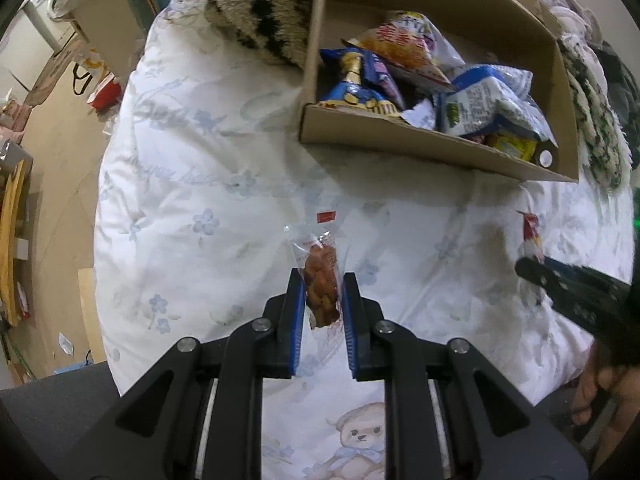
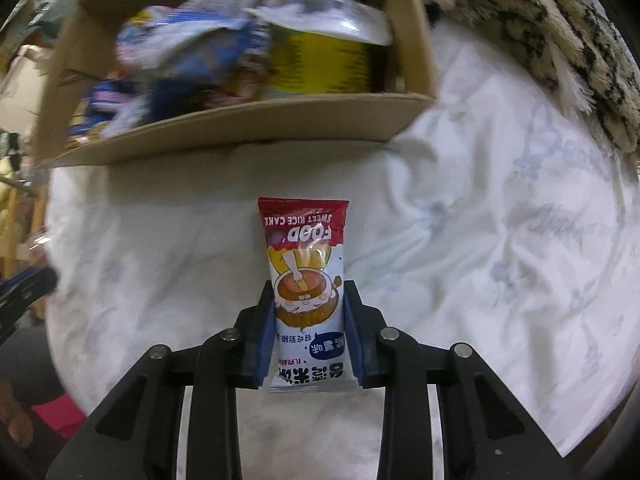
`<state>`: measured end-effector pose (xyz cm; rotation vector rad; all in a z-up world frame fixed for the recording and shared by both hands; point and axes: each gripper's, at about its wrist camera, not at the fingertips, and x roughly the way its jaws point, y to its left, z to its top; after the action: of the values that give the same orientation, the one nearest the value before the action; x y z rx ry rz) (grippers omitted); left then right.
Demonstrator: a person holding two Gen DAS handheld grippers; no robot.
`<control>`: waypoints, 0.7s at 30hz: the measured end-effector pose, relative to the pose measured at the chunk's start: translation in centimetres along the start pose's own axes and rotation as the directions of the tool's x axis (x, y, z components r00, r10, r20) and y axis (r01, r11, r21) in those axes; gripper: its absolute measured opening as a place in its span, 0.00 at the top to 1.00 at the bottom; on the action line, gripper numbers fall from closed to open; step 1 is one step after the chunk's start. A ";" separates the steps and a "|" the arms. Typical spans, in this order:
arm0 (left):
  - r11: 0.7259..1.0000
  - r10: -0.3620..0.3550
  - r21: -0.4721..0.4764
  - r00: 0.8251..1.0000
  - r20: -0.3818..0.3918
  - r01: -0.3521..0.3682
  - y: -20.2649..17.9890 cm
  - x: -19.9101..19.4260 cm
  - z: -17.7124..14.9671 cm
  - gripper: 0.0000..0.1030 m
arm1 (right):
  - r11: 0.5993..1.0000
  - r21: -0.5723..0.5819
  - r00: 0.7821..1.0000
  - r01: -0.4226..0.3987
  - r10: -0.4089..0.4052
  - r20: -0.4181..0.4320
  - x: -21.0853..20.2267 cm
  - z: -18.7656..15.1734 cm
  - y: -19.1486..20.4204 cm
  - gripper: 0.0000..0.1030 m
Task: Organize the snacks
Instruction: 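Carry both held snacks over the box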
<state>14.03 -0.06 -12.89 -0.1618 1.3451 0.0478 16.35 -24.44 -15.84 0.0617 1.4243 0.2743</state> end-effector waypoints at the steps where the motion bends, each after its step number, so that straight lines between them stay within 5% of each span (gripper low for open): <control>1: 1.000 0.005 0.000 1.000 0.003 -0.005 0.1 0.0 0.0 0.86 | 1.000 -0.009 1.000 -0.018 0.018 0.006 -0.4 -0.3 0.5 0.69; 13: 0.999 0.040 0.012 0.995 0.094 -0.042 0.6 -2.2 -0.3 0.86 | 0.976 -0.023 0.974 -0.219 0.220 0.053 -3.9 -2.0 3.7 0.69; 21: 0.999 0.023 0.026 0.979 0.201 -0.029 -0.7 -6.4 2.3 0.86 | 0.933 -0.064 0.913 -0.354 0.359 0.192 -8.4 -0.6 4.0 0.69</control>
<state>14.93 -0.03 -6.14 -0.1115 1.1455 0.0654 14.12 -22.52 -7.01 0.3213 1.2014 0.5743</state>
